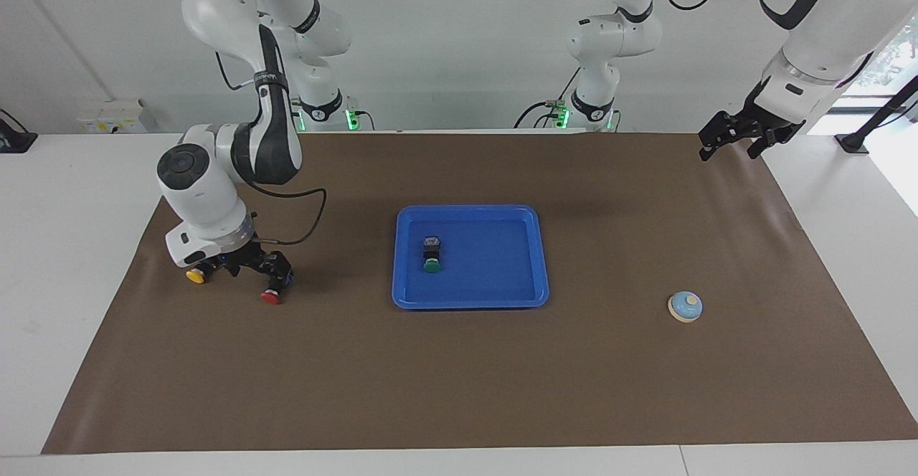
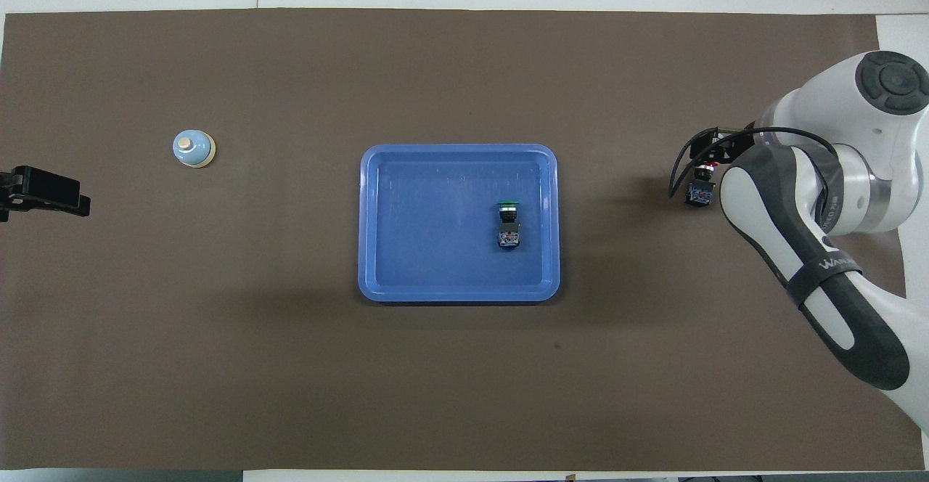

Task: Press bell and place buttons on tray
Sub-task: 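Release the green button and withdraw the right gripper, then grasp the red-capped button with the right gripper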

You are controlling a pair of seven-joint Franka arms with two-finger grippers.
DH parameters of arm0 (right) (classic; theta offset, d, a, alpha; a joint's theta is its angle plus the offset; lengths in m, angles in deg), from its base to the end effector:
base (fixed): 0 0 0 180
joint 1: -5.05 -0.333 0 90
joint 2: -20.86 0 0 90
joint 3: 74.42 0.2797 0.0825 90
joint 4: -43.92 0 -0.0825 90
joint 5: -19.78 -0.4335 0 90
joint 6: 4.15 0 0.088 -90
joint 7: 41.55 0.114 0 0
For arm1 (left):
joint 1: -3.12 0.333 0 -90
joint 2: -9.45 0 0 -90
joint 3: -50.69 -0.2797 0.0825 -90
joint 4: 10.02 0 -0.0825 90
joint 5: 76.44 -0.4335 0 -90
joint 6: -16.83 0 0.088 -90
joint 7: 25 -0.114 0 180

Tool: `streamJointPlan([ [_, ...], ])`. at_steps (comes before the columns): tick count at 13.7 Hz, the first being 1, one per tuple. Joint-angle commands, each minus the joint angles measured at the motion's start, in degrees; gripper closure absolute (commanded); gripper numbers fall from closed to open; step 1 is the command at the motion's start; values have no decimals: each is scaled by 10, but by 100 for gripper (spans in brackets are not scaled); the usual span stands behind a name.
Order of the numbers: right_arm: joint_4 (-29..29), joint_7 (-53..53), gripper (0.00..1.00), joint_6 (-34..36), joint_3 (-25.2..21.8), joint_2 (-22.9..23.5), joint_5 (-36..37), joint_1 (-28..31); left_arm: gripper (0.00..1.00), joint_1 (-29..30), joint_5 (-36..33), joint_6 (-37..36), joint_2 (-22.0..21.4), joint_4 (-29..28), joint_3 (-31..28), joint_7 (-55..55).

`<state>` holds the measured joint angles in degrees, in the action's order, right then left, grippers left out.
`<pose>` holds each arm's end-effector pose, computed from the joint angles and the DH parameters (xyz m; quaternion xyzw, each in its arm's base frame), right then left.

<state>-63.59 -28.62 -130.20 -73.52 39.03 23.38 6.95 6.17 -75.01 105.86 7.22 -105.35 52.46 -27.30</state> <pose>0.6545 -0.0142 0.2738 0.9944 -0.1033 0.0057 0.0225 0.5885 0.0100 0.5547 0.9993 -0.0086 -0.0351 0.0130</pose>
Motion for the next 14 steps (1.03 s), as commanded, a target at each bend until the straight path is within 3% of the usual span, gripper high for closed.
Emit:
streamJointPlan([
  [1,-54,3,0,-59,6,-8,6,3,0,6,9,-10,-3,5,2,-4],
  [7,-112,24,1,-133,7,-10,6,-1,0,6,9,-10,-3,5,2,-4],
  [8,-114,24,15,-136,7,-10,6,-1,0,6,9,-10,-3,5,2,-4],
  [9,-114,24,47,-136,7,-11,6,-1,0,6,9,-10,-3,5,2,-4],
  [10,-114,24,87,-135,7,-11,6,-1,0,6,9,-10,-3,5,2,-4],
  [11,-114,24,100,-134,8,-11,6,-2,0,6,9,-10,-3,5,2,-4],
  [14,-107,21,100,-122,10,-11,6,-2,0,6,9,-10,-3,5,2,-4],
])
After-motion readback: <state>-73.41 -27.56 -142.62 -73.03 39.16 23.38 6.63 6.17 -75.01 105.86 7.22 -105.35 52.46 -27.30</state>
